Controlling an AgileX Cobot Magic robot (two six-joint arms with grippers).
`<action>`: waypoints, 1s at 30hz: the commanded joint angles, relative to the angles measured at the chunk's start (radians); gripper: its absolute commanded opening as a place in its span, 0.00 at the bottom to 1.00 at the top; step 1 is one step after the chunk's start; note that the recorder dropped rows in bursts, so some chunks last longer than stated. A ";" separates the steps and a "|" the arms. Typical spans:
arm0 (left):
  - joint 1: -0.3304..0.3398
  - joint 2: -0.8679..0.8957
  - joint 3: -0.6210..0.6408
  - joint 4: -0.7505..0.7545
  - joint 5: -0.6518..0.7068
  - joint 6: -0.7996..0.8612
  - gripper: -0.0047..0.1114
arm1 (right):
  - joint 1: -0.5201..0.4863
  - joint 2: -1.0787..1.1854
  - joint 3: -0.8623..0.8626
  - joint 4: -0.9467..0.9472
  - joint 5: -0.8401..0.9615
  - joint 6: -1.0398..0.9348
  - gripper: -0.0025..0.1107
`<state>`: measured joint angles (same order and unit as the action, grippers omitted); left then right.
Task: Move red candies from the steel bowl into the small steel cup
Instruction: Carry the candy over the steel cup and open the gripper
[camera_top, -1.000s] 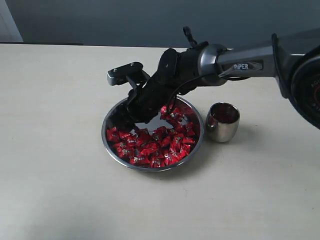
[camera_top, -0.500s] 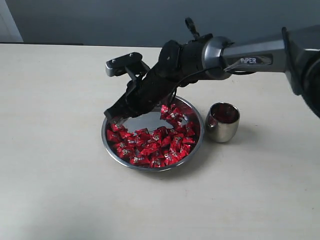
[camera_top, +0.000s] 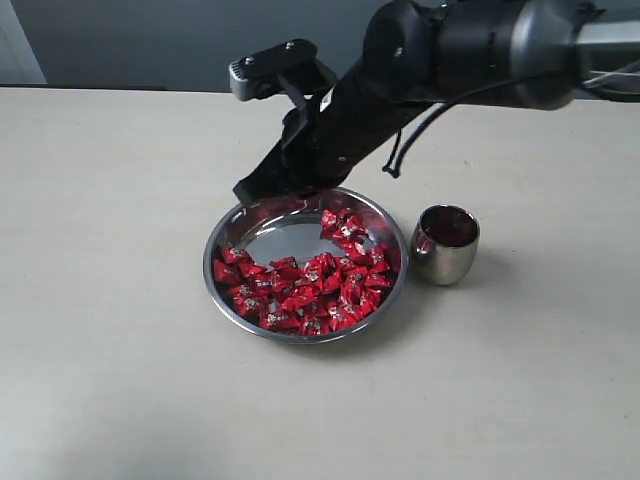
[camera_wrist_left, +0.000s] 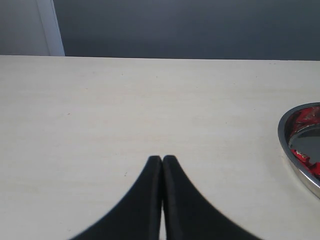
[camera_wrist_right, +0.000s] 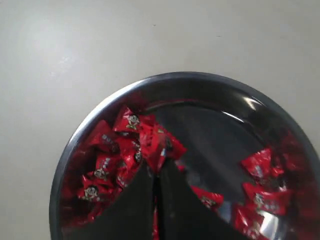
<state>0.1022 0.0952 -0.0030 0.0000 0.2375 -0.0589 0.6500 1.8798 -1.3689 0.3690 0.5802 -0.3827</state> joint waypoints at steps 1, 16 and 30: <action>-0.005 -0.007 0.003 0.005 -0.004 -0.002 0.04 | -0.053 -0.149 0.130 -0.035 -0.061 0.059 0.02; -0.005 -0.007 0.003 0.005 -0.004 -0.002 0.04 | -0.155 -0.280 0.337 0.039 -0.144 0.009 0.02; -0.005 -0.007 0.003 0.005 -0.004 -0.002 0.04 | -0.112 -0.145 0.337 0.037 -0.246 -0.009 0.02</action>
<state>0.1022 0.0952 -0.0030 0.0000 0.2375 -0.0589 0.5506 1.7345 -1.0373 0.4240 0.3665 -0.3844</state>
